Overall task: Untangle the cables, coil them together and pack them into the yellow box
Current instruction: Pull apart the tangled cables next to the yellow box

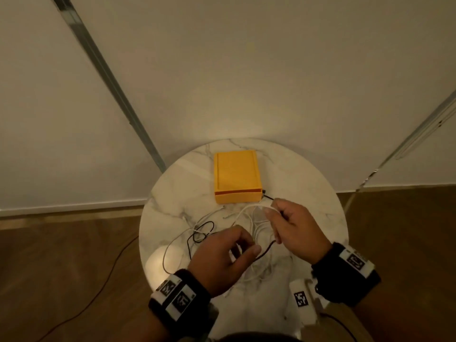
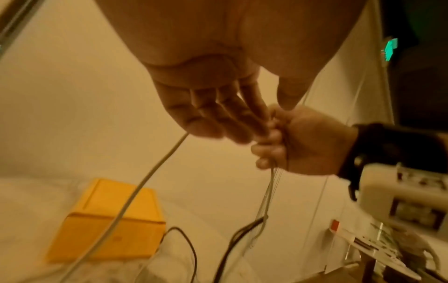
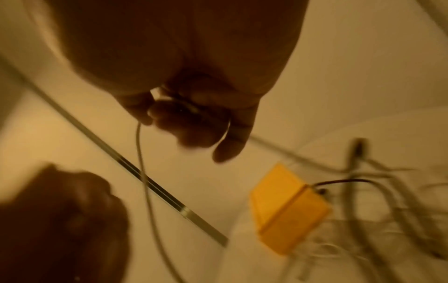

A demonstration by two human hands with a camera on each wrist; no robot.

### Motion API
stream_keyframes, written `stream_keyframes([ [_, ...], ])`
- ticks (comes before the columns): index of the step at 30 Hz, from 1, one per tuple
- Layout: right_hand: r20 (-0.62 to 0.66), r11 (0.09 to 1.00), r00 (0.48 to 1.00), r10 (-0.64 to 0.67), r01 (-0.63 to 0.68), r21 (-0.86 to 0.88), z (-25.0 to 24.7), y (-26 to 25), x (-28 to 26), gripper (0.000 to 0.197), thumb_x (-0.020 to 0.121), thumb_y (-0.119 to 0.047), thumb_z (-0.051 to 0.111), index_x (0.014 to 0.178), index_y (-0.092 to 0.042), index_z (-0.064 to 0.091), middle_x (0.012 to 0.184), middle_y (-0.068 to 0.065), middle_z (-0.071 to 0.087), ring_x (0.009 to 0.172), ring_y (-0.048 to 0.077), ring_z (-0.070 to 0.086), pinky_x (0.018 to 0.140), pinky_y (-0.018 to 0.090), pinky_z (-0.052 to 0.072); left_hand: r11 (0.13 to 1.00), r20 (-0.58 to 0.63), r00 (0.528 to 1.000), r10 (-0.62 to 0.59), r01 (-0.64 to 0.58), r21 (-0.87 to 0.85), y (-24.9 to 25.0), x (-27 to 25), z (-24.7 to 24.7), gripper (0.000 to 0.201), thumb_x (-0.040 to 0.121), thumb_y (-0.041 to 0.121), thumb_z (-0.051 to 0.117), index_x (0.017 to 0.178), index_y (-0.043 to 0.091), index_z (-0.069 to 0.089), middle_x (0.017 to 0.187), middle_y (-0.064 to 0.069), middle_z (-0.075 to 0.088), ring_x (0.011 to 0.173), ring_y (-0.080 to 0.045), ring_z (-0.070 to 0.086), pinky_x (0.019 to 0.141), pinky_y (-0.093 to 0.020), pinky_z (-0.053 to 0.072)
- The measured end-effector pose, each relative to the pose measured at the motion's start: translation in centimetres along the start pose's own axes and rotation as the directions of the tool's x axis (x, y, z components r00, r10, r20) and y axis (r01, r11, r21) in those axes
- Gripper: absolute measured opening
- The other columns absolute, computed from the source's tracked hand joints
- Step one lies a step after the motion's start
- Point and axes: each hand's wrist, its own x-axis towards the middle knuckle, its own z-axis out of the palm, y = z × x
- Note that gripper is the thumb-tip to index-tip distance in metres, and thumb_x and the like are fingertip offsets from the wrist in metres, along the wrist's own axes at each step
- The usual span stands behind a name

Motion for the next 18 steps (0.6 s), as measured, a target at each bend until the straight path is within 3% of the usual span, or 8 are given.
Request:
stream_keyframes([
  [2, -0.023, 0.997, 0.999, -0.023, 0.025, 0.079, -1.0, -2.7, 0.8, 0.037, 0.1, -0.017, 0.058, 0.07, -0.003, 0.042, 0.056, 0.007, 0.039, 0.051, 0.013, 0.038, 0.054, 0.038, 0.037, 0.999, -0.038, 0.999, -0.037, 0.036, -0.033, 1.0, 1.1, -0.3, 0.038, 0.094, 0.065, 0.054, 0.088, 0.03, 0.067, 0.073, 0.012, 0.07, 0.064, -0.007, 0.066, 0.061, -0.035, 0.054],
  [4, 0.011, 0.985, 0.997, -0.074, 0.072, 0.156, -2.0, -4.8, 0.9, 0.034, 0.099, -0.009, 0.059, 0.071, -0.001, 0.043, 0.059, 0.004, 0.038, 0.052, 0.009, 0.036, 0.054, 0.027, 0.034, 0.947, -0.017, 0.993, -0.116, 0.106, -0.303, 1.9, 1.8, -0.3, 0.047, 0.094, 0.065, 0.049, 0.108, 0.027, 0.072, 0.088, 0.006, 0.077, 0.07, -0.016, 0.071, 0.063, -0.038, 0.058],
  [6, 0.111, 0.967, 0.983, -0.146, 0.118, 0.226, -2.5, -6.3, 0.3, 0.031, 0.099, -0.005, 0.059, 0.072, -0.002, 0.047, 0.062, 0.006, 0.04, 0.055, 0.013, 0.045, 0.058, 0.023, 0.042, 0.755, 0.052, 0.969, -0.243, 0.222, -0.616, 2.9, 2.6, -0.4, 0.063, 0.095, 0.069, 0.041, 0.134, 0.025, 0.063, 0.112, -0.004, 0.075, 0.086, -0.03, 0.072, 0.067, -0.042, 0.057],
  [8, 0.171, 0.961, 0.968, -0.183, 0.14, 0.238, -2.9, -6.9, -0.5, 0.03, 0.1, -0.006, 0.059, 0.072, -0.002, 0.049, 0.064, -0.001, 0.047, 0.063, 0.008, 0.054, 0.064, 0.02, 0.044, 0.484, 0.135, 0.921, -0.366, 0.313, -0.817, 3.9, 3.7, -1.1, 0.076, 0.093, 0.079, 0.034, 0.141, 0.024, 0.056, 0.125, -0.01, 0.071, 0.093, -0.03, 0.071, 0.072, -0.044, 0.055],
  [10, 0.139, 0.952, 0.97, -0.199, 0.158, 0.264, -3.4, -7.2, -1.3, 0.033, 0.1, -0.007, 0.058, 0.069, 0.0, 0.047, 0.062, -0.01, 0.048, 0.061, -0.003, 0.051, 0.063, 0.012, 0.039, 0.226, 0.193, 0.881, -0.431, 0.313, -0.923, 4.4, 4.6, -2.2, 0.077, 0.094, 0.072, 0.029, 0.138, 0.016, 0.058, 0.127, -0.011, 0.071, 0.092, -0.024, 0.07, 0.076, -0.042, 0.054],
  [14, 0.024, 0.9, 0.97, -0.242, 0.215, 0.38, -6.2, -8.4, -2.1, 0.036, 0.096, -0.036, 0.063, 0.068, -0.015, 0.055, 0.055, -0.005, 0.041, 0.048, 0.009, 0.032, 0.05, 0.021, 0.03, -0.204, 0.301, 0.807, -0.508, 0.226, -0.952, 3.2, 5.3, -4.0, 0.049, 0.104, 0.051, 0.04, 0.111, 0.01, 0.066, 0.101, -0.006, 0.075, 0.082, -0.019, 0.071, 0.078, -0.037, 0.059],
  [16, -0.037, 0.801, 0.969, -0.243, 0.222, 0.555, -7.8, -9.7, -2.3, 0.035, 0.092, -0.039, 0.067, 0.068, -0.017, 0.054, 0.054, -0.003, 0.038, 0.046, 0.012, 0.026, 0.047, 0.023, 0.023, -0.284, 0.315, 0.761, -0.567, 0.178, -0.942, 2.1, 5.4, -4.3, 0.036, 0.106, 0.039, 0.043, 0.088, 0.013, 0.061, 0.078, -0.003, 0.067, 0.068, -0.016, 0.069, 0.072, -0.032, 0.062],
  [18, -0.111, 0.619, 0.968, -0.227, 0.231, 0.75, -10.2, -11.7, -2.3, 0.033, 0.096, -0.025, 0.059, 0.066, -0.018, 0.05, 0.054, -0.006, 0.038, 0.046, 0.009, 0.021, 0.047, 0.022, 0.017, -0.297, 0.294, 0.72, -0.629, 0.127, -0.946, 0.9, 5.5, -4.4, 0.033, 0.106, 0.025, 0.044, 0.075, 0.015, 0.052, 0.062, 0.0, 0.059, 0.053, -0.014, 0.062, 0.064, -0.03, 0.063],
])
